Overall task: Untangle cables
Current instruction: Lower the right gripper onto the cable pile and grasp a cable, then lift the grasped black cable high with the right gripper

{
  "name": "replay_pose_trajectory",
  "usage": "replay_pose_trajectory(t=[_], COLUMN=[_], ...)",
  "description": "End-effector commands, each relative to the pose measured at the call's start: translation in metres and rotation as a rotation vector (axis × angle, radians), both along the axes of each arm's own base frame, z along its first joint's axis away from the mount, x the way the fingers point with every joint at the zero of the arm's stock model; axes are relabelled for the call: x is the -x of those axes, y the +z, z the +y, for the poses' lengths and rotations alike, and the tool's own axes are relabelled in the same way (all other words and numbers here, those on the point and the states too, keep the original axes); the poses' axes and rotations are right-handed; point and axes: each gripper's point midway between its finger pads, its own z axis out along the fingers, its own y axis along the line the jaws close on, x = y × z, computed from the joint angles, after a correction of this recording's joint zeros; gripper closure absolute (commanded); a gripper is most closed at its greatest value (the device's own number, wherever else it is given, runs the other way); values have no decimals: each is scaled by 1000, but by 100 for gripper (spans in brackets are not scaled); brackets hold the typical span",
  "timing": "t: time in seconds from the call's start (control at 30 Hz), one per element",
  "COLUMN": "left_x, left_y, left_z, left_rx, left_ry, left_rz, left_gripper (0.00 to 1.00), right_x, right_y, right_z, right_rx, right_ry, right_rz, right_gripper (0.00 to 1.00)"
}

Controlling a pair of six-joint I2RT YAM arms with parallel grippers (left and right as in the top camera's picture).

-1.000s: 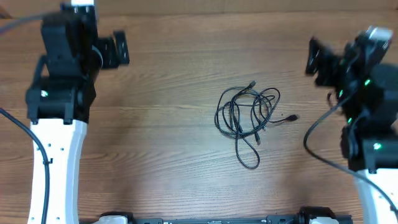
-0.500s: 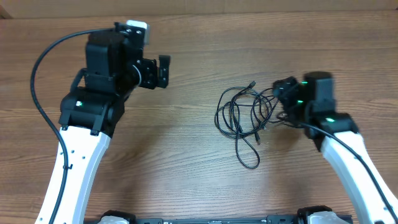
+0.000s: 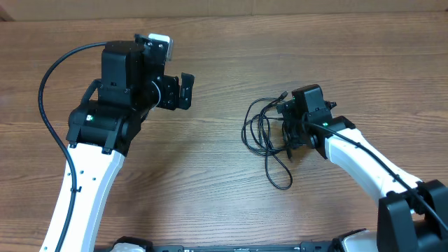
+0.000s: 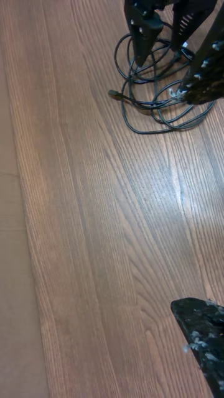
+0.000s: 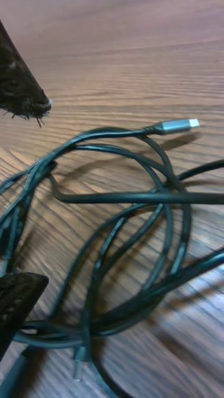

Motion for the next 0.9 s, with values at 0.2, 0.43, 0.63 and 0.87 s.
replay_pose_trajectory(t=[0.2,0.43,0.63,0.87], left_x=[15,20,20,20], left_y=[7,12,12,12], left_z=[-1,0,0,0], left_rx=[-17,-16,-13,-14], left_ry=[-34,-36,-34,-33], left_rz=[1,-12,-8,-7], left_gripper=[2,2,2,1], right_x=[-12,-21,-61,-43], right_y=[-9,-42,60,299], right_z=[-32,-21,10,21], right_rx=[264,241,214,353], right_ry=[80,139,325,614], right_rz=[-47,-19,-259,-613], right_gripper=[14,96,96,96])
